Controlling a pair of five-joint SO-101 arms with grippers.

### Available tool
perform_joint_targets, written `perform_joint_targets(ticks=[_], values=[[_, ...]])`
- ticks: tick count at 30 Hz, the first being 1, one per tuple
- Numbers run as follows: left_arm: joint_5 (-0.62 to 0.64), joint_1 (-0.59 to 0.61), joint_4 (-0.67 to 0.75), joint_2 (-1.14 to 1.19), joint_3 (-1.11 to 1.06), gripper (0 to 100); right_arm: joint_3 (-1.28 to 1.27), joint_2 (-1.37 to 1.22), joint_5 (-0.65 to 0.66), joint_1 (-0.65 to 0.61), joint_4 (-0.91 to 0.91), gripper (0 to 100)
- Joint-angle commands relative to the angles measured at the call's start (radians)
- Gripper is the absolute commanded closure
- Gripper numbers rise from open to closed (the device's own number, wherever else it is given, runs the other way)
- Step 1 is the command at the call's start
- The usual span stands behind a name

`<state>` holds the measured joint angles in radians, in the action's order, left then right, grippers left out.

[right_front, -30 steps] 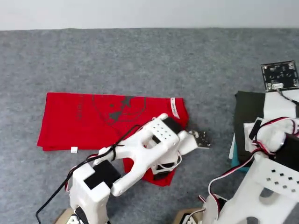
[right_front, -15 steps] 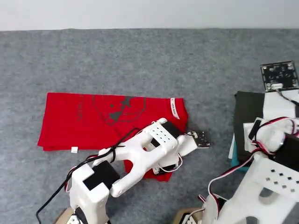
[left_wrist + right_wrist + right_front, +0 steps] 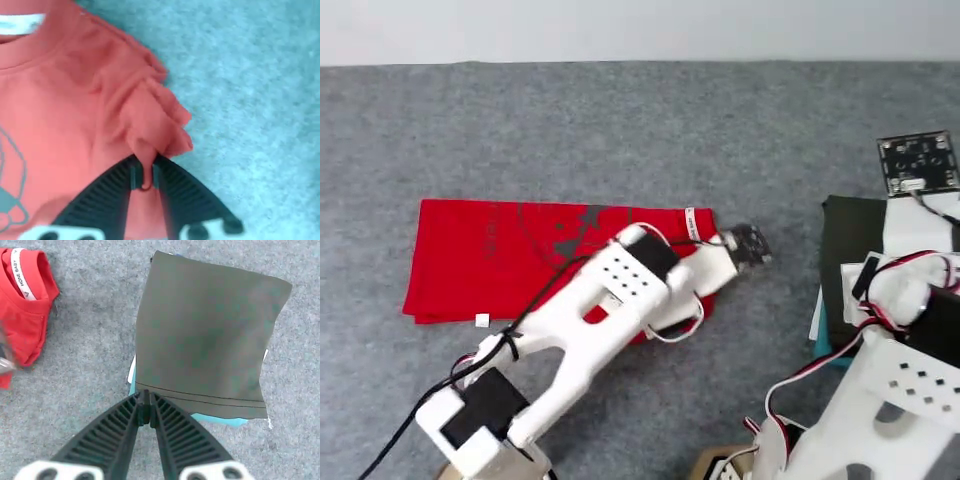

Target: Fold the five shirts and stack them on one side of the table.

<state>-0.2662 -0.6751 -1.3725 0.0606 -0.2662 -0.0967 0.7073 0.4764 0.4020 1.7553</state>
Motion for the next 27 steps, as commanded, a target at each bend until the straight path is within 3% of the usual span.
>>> perform_joint_targets(ticks=[1, 9, 12, 17, 27], values=[[-0.017, 0.051, 0.048, -0.058, 0.028, 100, 0.046, 0.015, -0.008, 0.007, 0.039, 99.0], [-0.046, 0.152, 0.199, 0.002, 0.038, 99, 0.046, 0.013, -0.008, 0.007, 0.039, 99.0], [-0.084, 0.184, 0.207, 0.072, 0.061, 98, 0.046, 0.013, -0.008, 0.007, 0.039, 99.0], [-0.089, 0.249, 0.21, 0.167, 0.125, 86, 0.046, 0.013, -0.009, 0.007, 0.039, 99.0], [-0.172, 0.37, 0.224, 0.384, 0.329, 85, -0.003, 0.022, -0.009, 0.007, 0.039, 99.0]])
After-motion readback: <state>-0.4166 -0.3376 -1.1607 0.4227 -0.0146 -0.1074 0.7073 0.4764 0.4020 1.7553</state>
